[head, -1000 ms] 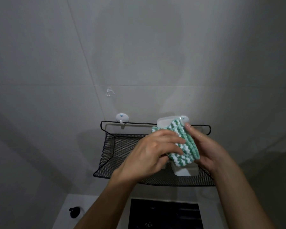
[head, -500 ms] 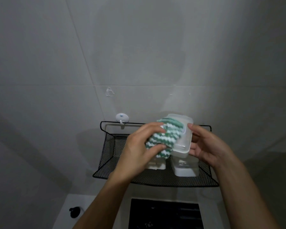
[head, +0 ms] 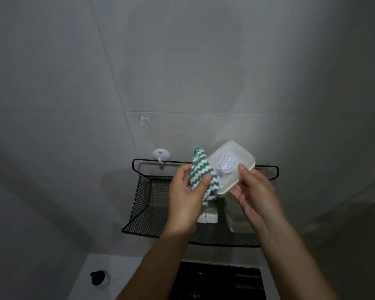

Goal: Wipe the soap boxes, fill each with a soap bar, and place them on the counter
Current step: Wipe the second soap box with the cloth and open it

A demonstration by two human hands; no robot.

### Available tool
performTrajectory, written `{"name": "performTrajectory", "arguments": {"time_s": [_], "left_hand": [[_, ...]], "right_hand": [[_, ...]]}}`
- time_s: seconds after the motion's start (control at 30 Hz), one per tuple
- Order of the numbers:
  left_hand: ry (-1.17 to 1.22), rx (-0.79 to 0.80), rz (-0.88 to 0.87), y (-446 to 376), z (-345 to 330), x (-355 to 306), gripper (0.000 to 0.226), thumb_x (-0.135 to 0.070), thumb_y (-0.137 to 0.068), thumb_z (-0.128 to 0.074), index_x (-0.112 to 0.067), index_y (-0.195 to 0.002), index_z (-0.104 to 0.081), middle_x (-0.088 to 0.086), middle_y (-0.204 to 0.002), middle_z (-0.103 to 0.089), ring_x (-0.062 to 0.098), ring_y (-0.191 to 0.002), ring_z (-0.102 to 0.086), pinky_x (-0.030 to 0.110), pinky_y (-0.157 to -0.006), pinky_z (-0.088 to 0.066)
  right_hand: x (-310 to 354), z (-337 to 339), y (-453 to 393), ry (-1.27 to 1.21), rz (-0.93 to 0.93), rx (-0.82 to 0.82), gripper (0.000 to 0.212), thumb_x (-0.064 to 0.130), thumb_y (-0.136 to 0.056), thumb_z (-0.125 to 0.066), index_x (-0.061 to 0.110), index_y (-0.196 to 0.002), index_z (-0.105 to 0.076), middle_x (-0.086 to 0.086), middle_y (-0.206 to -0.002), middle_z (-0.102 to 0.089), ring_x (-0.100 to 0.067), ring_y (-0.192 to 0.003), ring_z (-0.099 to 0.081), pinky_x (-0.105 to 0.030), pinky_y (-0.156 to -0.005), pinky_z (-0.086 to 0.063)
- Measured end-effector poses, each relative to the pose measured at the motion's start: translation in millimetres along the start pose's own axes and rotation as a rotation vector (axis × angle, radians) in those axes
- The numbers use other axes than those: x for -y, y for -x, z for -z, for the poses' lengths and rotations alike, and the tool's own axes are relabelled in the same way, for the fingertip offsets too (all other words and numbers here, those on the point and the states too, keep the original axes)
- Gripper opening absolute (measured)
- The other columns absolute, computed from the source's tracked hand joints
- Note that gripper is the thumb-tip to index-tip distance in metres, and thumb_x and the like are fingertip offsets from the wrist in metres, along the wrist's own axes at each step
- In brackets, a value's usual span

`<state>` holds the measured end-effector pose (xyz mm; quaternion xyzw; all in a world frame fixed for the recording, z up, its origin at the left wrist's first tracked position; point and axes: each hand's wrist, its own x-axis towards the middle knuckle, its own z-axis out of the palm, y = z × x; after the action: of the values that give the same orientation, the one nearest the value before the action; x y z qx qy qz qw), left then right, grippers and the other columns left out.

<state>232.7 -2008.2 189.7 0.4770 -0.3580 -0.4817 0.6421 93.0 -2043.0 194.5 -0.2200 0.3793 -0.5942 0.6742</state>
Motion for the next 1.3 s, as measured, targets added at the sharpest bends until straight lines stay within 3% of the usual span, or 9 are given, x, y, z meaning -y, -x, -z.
{"name": "performTrajectory", "arguments": {"time_s": [0.23, 0.4, 0.5, 0.63, 0.8, 0.9, 1.07, 1.17, 1.3], "left_hand": [[0.097, -0.071, 0.108, 6, -10, 7, 0.036, -0.005, -0.088, -0.071, -0.015, -0.115, -0.049, 0.014, -0.105, -0.073, 0.028, -0.088, -0.075, 0.043, -0.072, -0.062], [0.181, -0.043, 0.154, 0, 5, -5, 0.042, 0.000, -0.086, -0.071, -0.012, -0.119, -0.049, 0.018, -0.102, -0.075, 0.034, -0.088, -0.074, 0.040, -0.067, -0.061], [0.135, 0.017, 0.187, -7, 18, -16, 0.042, -0.005, -0.084, -0.074, -0.014, -0.118, -0.052, 0.016, -0.098, -0.076, 0.033, -0.086, -0.075, 0.037, -0.065, -0.061], [0.090, 0.011, 0.266, -17, 31, -28, 0.044, -0.012, -0.075, -0.081, -0.013, -0.113, -0.060, 0.015, -0.095, -0.076, 0.031, -0.084, -0.075, 0.034, -0.066, -0.060], [0.066, 0.043, 0.302, -23, 40, -32, 0.039, -0.024, -0.060, -0.082, -0.007, -0.093, -0.067, 0.015, -0.088, -0.075, 0.024, -0.074, -0.073, 0.032, -0.065, -0.059], [0.057, 0.082, 0.308, -23, 45, -33, 0.028, -0.026, -0.064, -0.080, -0.009, -0.085, -0.071, 0.013, -0.081, -0.073, 0.021, -0.068, -0.070, 0.030, -0.064, -0.059], [0.008, 0.072, 0.227, -20, 49, -33, 0.030, -0.032, -0.071, -0.077, -0.012, -0.094, -0.076, 0.015, -0.095, -0.075, 0.023, -0.081, -0.073, 0.030, -0.069, -0.058], [-0.073, 0.055, 0.112, -15, 46, -34, 0.042, -0.035, -0.073, -0.076, -0.017, -0.111, -0.072, 0.007, -0.102, -0.076, 0.022, -0.089, -0.074, 0.027, -0.071, -0.058], [-0.430, 0.079, -0.055, -7, 41, -33, 0.046, -0.043, -0.076, -0.080, -0.032, -0.118, -0.064, -0.007, -0.104, -0.073, 0.009, -0.088, -0.073, 0.026, -0.071, -0.061]], "right_hand": [[-16, -3, 3, -0.002, 0.175, 0.000, 0.032, 0.005, -0.092, -0.064, -0.002, -0.122, -0.059, -0.014, -0.105, -0.075, -0.026, -0.098, -0.073, -0.037, -0.080, -0.062], [-8, 5, 3, 0.130, 0.188, 0.069, 0.052, 0.014, -0.069, -0.079, -0.001, -0.116, -0.062, -0.015, -0.101, -0.077, -0.025, -0.091, -0.075, -0.027, -0.071, -0.060], [-1, 17, 0, 0.287, 0.234, 0.109, 0.068, 0.015, -0.068, -0.087, 0.010, -0.128, -0.056, -0.009, -0.113, -0.075, -0.024, -0.100, -0.074, -0.030, -0.077, -0.059], [5, 34, -1, 0.487, 0.329, 0.303, 0.080, 0.006, -0.075, -0.073, 0.032, -0.146, -0.046, 0.011, -0.140, -0.059, -0.013, -0.118, -0.066, -0.029, -0.087, -0.058], [12, 36, 2, 0.657, 0.464, 0.429, 0.083, -0.008, -0.081, -0.073, 0.034, -0.147, -0.046, 0.018, -0.144, -0.054, -0.013, -0.115, -0.067, -0.020, -0.086, -0.055], [19, 36, 0, 0.833, 0.581, 0.420, 0.071, -0.002, -0.082, -0.077, 0.028, -0.143, -0.054, 0.009, -0.140, -0.056, -0.016, -0.116, -0.064, -0.030, -0.094, -0.056], [24, 34, -4, 1.028, 0.746, 0.389, 0.061, 0.004, -0.079, -0.081, 0.027, -0.132, -0.063, 0.015, -0.130, -0.059, -0.009, -0.118, -0.058, -0.033, -0.099, -0.051], [21, 34, -8, 1.006, 0.732, 0.372, 0.057, 0.007, -0.080, -0.080, 0.024, -0.131, -0.064, 0.017, -0.129, -0.060, -0.015, -0.123, -0.058, -0.047, -0.101, -0.051], [17, 27, -8, 1.013, 0.748, 0.371, 0.055, 0.010, -0.079, -0.082, 0.033, -0.126, -0.065, 0.020, -0.127, -0.062, -0.013, -0.119, -0.062, -0.047, -0.096, -0.055]]}}
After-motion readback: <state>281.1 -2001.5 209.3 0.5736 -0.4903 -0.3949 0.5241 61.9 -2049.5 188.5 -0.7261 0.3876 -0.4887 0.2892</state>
